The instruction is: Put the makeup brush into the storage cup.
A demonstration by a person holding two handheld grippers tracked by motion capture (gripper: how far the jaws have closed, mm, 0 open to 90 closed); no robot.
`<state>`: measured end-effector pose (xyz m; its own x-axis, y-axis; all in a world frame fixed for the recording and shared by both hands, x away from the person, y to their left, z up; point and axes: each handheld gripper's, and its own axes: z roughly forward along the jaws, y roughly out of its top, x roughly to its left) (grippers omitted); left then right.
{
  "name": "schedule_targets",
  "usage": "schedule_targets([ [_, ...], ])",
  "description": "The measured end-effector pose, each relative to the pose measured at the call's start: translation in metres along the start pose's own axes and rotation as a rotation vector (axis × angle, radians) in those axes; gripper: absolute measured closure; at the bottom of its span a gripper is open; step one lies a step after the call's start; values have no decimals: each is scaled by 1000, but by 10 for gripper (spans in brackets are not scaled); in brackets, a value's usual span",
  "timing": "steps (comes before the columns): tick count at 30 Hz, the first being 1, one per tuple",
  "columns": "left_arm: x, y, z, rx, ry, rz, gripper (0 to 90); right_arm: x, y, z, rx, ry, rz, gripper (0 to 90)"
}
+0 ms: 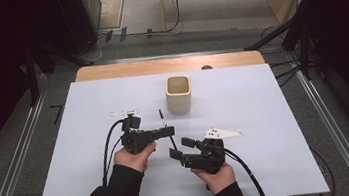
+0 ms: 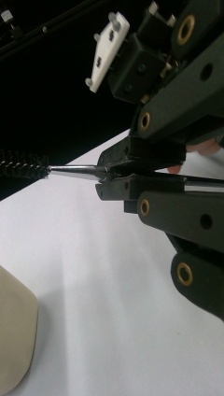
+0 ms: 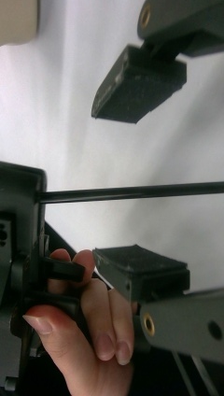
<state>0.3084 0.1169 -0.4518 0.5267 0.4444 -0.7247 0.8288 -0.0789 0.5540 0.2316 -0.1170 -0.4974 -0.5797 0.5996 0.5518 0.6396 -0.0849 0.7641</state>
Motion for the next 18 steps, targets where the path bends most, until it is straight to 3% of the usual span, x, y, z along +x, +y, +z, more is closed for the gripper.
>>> schedule_targets([
  [6,1,1,0,19,31,31,854,-3,13,1,59,6,-26,253],
  [18,8,4,-4,47,60,49,854,-9,27,4,204,10,-77,214],
])
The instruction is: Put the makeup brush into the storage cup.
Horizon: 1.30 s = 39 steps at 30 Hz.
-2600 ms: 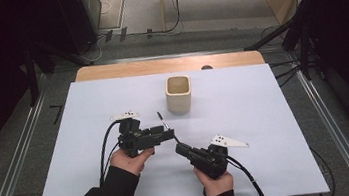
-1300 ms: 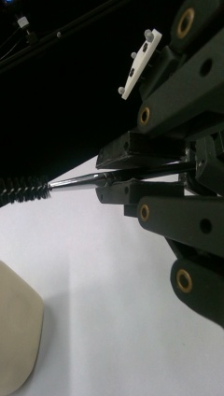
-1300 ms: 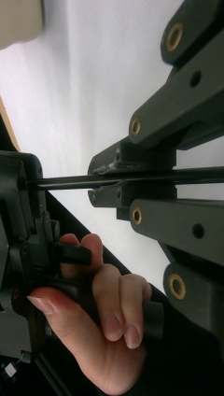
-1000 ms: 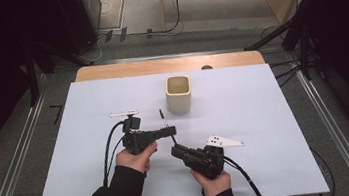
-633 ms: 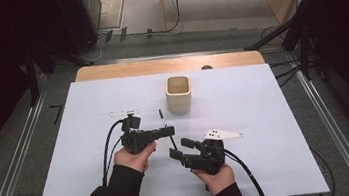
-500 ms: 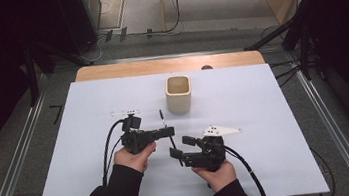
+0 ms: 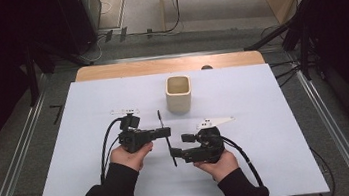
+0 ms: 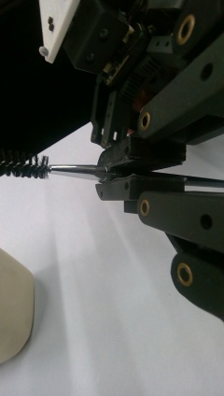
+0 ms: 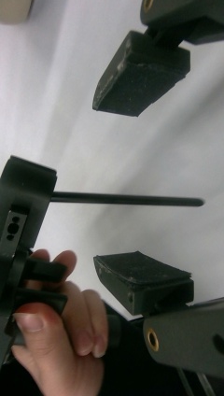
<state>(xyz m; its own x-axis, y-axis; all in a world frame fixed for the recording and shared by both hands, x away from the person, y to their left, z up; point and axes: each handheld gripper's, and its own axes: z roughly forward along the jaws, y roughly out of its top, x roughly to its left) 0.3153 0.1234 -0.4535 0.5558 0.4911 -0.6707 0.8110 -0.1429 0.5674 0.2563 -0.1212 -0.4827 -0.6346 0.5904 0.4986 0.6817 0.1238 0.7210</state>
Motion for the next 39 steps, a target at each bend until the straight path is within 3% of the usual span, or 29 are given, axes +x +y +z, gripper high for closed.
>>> schedule_targets([
  [5,1,2,0,22,12,23,854,-7,2,-5,35,4,-32,212],
  [10,0,1,-1,48,9,57,854,-11,3,-10,67,51,-54,217],
  [12,-1,2,-1,61,1,71,854,-12,3,-12,86,72,-104,218],
  [19,-3,2,1,104,-18,169,853,-12,1,-12,125,135,-157,237],
  [25,-5,-2,8,147,-48,207,853,-12,0,-8,115,189,-153,262],
  [27,-6,-3,9,154,-37,222,853,-10,-2,-7,116,193,-156,274],
  [39,-4,-7,10,148,-79,215,853,-11,-5,4,103,254,-134,365],
])
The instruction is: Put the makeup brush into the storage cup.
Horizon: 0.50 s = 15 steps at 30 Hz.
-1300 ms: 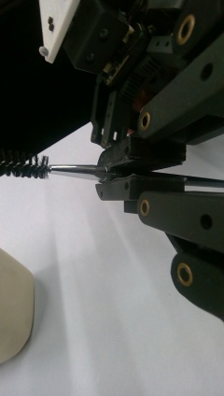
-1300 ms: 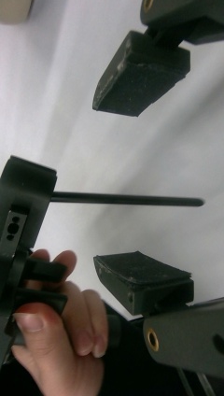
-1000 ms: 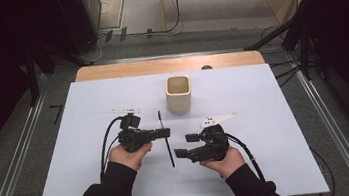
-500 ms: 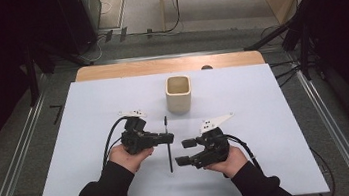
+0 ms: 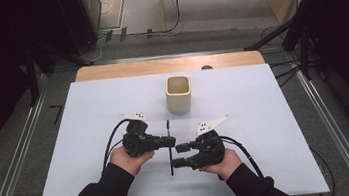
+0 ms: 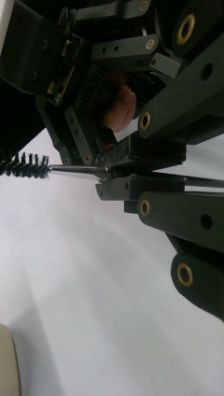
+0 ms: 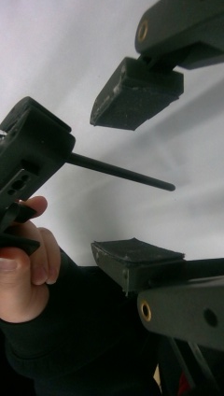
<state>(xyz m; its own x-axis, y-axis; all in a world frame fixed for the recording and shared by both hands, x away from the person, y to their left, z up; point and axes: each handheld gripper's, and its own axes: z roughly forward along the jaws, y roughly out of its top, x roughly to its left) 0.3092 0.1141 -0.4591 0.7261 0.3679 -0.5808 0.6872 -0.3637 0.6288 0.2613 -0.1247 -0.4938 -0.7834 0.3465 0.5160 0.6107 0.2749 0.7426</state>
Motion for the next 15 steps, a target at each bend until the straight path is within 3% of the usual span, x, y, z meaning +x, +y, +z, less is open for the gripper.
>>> schedule_targets([
  [3,-1,-1,2,-12,-10,-2,853,-2,0,2,-10,5,22,409],
  [6,-3,-2,3,-31,-20,-11,853,-1,0,3,-19,-21,30,468],
  [10,-3,-4,3,-54,-10,-19,853,-2,0,5,-35,-30,76,546],
  [15,-4,-5,5,-68,-12,-29,852,-2,0,7,-59,-46,98,634],
])
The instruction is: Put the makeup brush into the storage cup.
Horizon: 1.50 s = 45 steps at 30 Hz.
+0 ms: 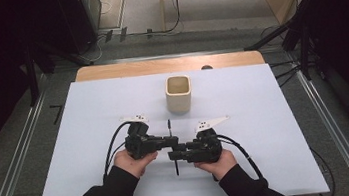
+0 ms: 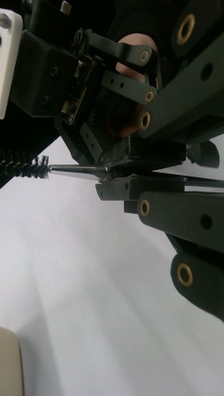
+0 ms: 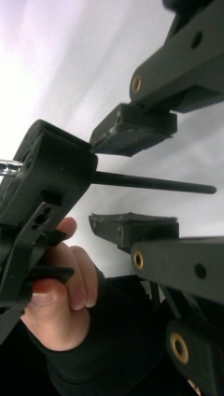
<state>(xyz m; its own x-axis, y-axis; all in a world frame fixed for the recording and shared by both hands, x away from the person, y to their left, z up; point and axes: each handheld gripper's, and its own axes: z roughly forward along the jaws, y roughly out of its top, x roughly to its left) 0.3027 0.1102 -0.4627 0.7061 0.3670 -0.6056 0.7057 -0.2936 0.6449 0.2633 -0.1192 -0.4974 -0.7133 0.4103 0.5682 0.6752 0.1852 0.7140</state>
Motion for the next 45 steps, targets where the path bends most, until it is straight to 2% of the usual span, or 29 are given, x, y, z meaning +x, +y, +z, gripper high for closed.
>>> schedule_targets([
  [7,-1,-1,0,-21,-23,-15,852,-1,0,1,6,6,25,743],
  [14,-2,-1,-1,-31,-28,-6,851,-1,0,1,6,24,24,853],
  [21,-2,-1,-2,-30,-22,2,835,-2,0,0,9,28,29,858],
  [23,-2,0,-5,-40,-32,2,778,-2,1,0,11,30,35,857],
  [25,-3,1,-8,-45,-12,31,735,-2,1,-1,11,30,44,858],
  [29,-4,2,-13,-49,11,44,602,-4,2,-1,8,26,40,857],
  [32,-3,2,-16,-50,8,62,498,-4,1,-2,13,22,44,857],
  [34,-4,1,-19,-50,17,98,429,-5,2,-2,16,20,45,858],
  [36,-5,0,-21,-50,34,131,391,-5,2,-3,22,21,48,858],
  [39,-5,0,-24,-51,48,153,357,-6,2,-3,33,17,47,858],
  [45,-3,-2,-30,-31,93,179,330,-7,2,-4,37,6,37,857],
])
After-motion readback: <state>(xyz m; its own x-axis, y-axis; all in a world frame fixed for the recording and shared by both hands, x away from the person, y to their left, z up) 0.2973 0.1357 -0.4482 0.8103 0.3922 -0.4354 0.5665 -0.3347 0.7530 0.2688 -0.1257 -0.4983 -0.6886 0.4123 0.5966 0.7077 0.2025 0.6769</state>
